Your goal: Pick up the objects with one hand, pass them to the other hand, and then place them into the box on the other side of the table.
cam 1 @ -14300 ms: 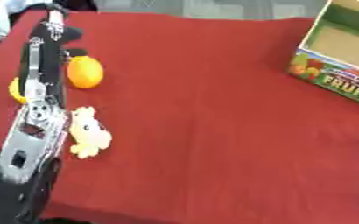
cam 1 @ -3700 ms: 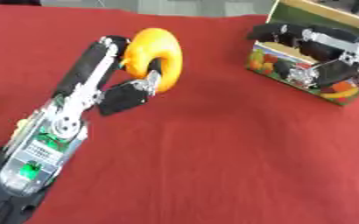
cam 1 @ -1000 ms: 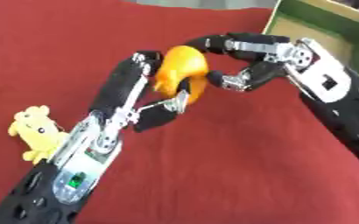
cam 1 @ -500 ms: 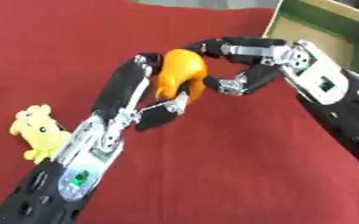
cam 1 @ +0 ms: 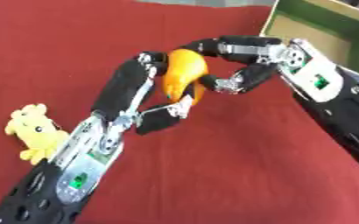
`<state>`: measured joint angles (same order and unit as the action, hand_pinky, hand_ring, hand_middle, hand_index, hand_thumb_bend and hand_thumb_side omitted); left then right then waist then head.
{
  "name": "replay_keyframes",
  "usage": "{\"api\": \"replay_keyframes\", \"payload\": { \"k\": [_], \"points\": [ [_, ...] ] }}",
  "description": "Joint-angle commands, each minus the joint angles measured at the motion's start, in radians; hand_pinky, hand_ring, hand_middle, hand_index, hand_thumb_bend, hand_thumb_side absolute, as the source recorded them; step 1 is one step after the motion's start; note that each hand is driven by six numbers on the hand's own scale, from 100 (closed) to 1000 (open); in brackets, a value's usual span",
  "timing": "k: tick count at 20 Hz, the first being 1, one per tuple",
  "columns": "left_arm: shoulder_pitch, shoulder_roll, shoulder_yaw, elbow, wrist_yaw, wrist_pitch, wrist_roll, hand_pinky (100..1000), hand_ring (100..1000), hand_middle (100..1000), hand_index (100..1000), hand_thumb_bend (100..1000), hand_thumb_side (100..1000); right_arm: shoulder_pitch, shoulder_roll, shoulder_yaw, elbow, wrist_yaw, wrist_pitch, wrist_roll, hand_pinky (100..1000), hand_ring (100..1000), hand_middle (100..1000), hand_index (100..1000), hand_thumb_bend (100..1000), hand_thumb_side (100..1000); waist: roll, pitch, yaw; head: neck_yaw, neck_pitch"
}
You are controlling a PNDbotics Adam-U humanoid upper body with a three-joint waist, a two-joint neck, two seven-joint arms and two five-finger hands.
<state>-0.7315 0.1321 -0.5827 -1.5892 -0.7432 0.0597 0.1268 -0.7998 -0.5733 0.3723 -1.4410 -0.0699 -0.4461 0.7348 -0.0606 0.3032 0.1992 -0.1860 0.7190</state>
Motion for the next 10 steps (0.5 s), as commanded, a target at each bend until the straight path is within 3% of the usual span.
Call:
{"api": "replay_keyframes", "payload": {
  "k": [1, 9, 10],
  "points": [
    [-0.021, 0.010, -0.006, -0.046, -0.006, -0.011, -0.011, 613, 634, 504, 436, 100, 437, -0.011, -0.017, -0.013, -0.001, 0.005, -0.177, 0.172, 1000, 1000, 914, 1000, 100, 602, 0.005, -0.016, 0.001, -0.007, 0.002],
    [-0.028, 0.001, -0.010, -0.046, -0.002, -0.003, -0.022, 608, 631, 502, 436, 100, 426, -0.006, -0.018, -0.007, -0.012, -0.005, -0.177, 0.172, 1000, 1000, 897, 1000, 100, 604, 0.003, -0.016, 0.000, -0.010, 0.002],
    [-0.029, 0.000, -0.009, -0.041, -0.004, 0.000, -0.022, 609, 632, 503, 437, 100, 422, -0.005, -0.018, -0.006, -0.013, -0.008, -0.176, 0.172, 998, 1000, 862, 1000, 100, 597, 0.003, -0.016, -0.001, -0.010, 0.003]
  ]
}}
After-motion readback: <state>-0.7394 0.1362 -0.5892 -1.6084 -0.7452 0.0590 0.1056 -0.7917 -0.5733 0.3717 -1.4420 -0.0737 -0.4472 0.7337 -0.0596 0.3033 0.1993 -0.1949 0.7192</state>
